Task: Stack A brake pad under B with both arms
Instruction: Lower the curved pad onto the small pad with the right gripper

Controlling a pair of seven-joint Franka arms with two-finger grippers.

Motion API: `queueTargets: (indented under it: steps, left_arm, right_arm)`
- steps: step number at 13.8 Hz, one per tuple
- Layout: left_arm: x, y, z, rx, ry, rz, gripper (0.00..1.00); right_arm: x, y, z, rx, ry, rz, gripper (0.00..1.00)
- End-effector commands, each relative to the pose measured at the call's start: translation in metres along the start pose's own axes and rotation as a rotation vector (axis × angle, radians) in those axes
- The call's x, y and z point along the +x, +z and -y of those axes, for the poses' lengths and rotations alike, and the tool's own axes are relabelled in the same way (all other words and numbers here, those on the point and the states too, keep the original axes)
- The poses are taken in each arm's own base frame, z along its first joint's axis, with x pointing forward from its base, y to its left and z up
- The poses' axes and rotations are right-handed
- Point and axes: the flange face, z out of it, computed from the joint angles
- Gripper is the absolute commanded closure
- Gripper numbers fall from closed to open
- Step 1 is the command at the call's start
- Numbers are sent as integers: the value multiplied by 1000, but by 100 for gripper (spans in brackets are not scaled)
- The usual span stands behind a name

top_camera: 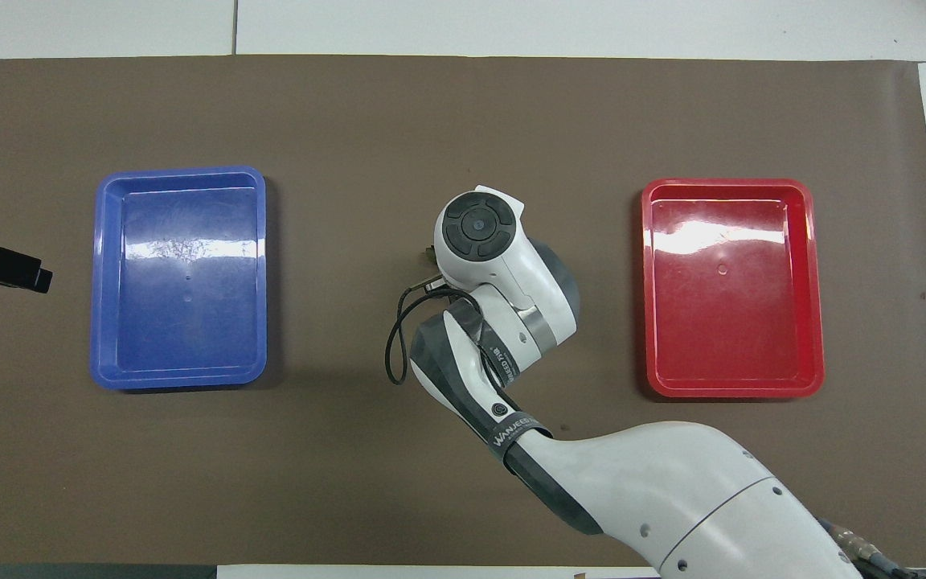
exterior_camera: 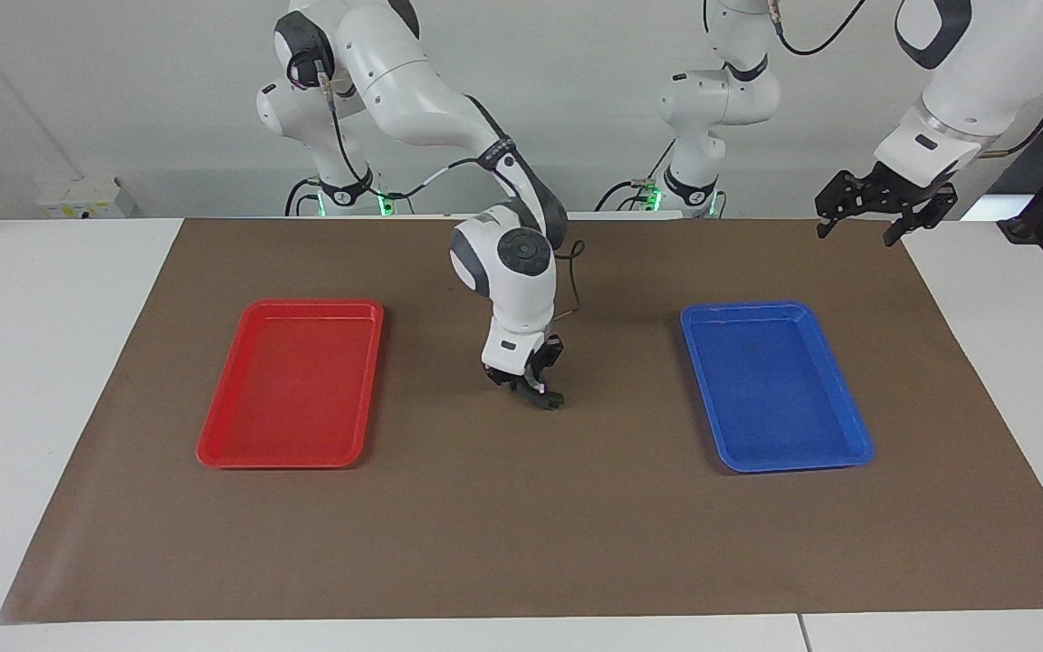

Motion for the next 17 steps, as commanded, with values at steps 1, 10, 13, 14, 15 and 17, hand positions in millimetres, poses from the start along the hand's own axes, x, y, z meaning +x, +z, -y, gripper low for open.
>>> queueTargets:
  steps: [1,10,13,14,15,17]
  left_arm:
    - [-6,-1,1,-16,8,4,0]
    - [-6,-1,1,-16,8,4,0]
    - [-6,-1,1,-16,8,4,0]
    - [-6,-1,1,-16,8,2,0]
    - [-6,-1,1,-16,8,2,0]
    - [-6,-1,1,-16,8,2,0]
  right_arm:
    - [-8,0,4,0,23,-14,0]
    - [-12,-135,-71,-36,238,-70,0]
    - [-27,-190,-144,-40,349,-64,0]
    - [-34,-204,-165,-42,383,-56,0]
    - [-43,-215,-183,-46,410,-36,0]
    - [-60,-238,-215,-50,463,-14,0]
